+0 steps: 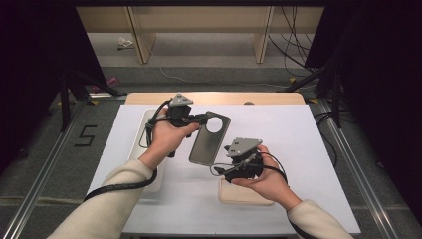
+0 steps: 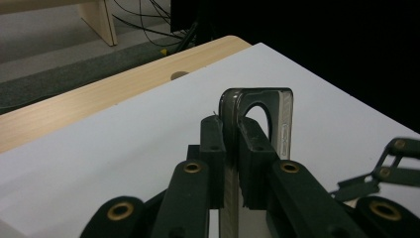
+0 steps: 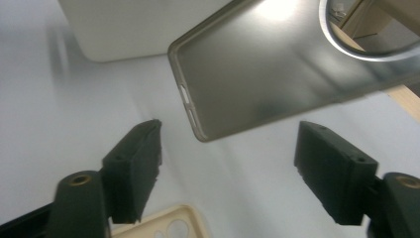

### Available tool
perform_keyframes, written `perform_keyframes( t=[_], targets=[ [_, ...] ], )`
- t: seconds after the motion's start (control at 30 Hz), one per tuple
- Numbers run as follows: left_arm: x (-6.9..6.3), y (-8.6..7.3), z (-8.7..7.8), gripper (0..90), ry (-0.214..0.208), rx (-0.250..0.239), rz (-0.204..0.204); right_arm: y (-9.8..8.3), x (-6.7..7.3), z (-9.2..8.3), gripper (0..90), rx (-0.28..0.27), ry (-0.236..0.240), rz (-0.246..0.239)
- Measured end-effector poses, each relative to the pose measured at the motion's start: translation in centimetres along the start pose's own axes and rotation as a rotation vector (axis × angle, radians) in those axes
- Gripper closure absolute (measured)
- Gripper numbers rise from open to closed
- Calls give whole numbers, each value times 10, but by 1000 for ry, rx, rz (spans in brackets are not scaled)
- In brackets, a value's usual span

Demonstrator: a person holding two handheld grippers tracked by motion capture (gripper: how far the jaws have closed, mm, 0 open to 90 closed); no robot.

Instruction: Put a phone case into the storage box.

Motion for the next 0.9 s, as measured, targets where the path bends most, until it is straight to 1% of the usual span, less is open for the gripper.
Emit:
perform_keyframes(
  t=[0.03,0.07,0.1,0.13,0.17,0.2,0.23,0.27,0.3,0.33,0.37,0.4,0.43,0.47,0.5,0.53,0.57,0.63,0.67,0.7,0.77,0.8,0.83,0.87,0.9],
  targets=[
    [0,0,0,822,0,0,0,0,0,0,250,0,0,0],
    [4,-2,-3,822,15,-4,11,-2,-3,-3,228,-31,-11,29],
    [4,-2,-3,823,15,-4,11,-2,-3,-3,228,-31,-11,29],
    [8,-4,-7,823,28,-9,11,-4,-7,-5,196,-51,-14,59],
    [8,-4,-7,823,28,-9,11,-4,-7,-5,196,-51,-14,59],
    [12,-5,-11,823,42,-16,15,-6,-11,-7,188,-63,-15,89],
    [12,-5,-11,823,42,-16,15,-6,-11,-7,188,-63,-15,89],
    [16,-6,-15,823,48,-25,12,-9,-13,-9,184,-73,-12,122],
    [16,-6,-15,823,48,-25,12,-9,-13,-9,184,-73,-12,122],
    [21,-7,-19,823,51,-40,13,-11,-16,-11,179,-81,-15,145],
    [21,-7,-19,823,51,-40,13,-11,-16,-11,179,-81,-15,145],
    [23,-7,-21,823,49,-47,14,-14,-18,-14,176,-84,-19,164],
    [24,-7,-24,823,45,-55,16,-16,-19,-15,176,-86,-23,170],
    [26,-7,-26,823,33,-65,26,-16,-19,-15,176,-86,-23,170],
    [30,-7,-31,823,18,-80,44,-19,-22,-18,175,-90,-34,181],
    [31,-7,-33,823,19,-86,44,-21,-23,-20,175,-93,-37,193],
    [31,-7,-33,823,19,-86,44,-21,-23,-20,175,-93,-37,193],
    [36,-7,-39,823,10,-106,43,-24,-26,-22,175,-98,-42,212],
    [40,-6,-44,823,5,-123,50,-28,-28,-25,176,-106,-56,230],
    [40,-6,-44,823,5,-123,50,-28,-28,-25,176,-106,-56,230],
    [44,-6,-50,823,1,-142,52,-30,-29,-27,176,-113,-72,245],
    [48,-6,-55,823,3,-157,46,-32,-30,-29,176,-122,-89,250],
    [48,-6,-55,823,3,-157,46,-32,-30,-29,176,-122,-89,250],
    [50,-6,-58,823,4,-163,44,-34,-31,-31,176,-130,-100,265],
    [52,-6,-59,823,3,-168,43,-34,-31,-31,176,-130,-100,265]
  ],
)
Point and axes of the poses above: each handheld gripper's, and its own axes: z roughly forward along the jaws, y roughly out of its top, x roughly to its left, the point moved 1 cm from there along z, roughly forward along the jaws, and after that the axes turned 1 degree about -y, right-handed, at the moved point
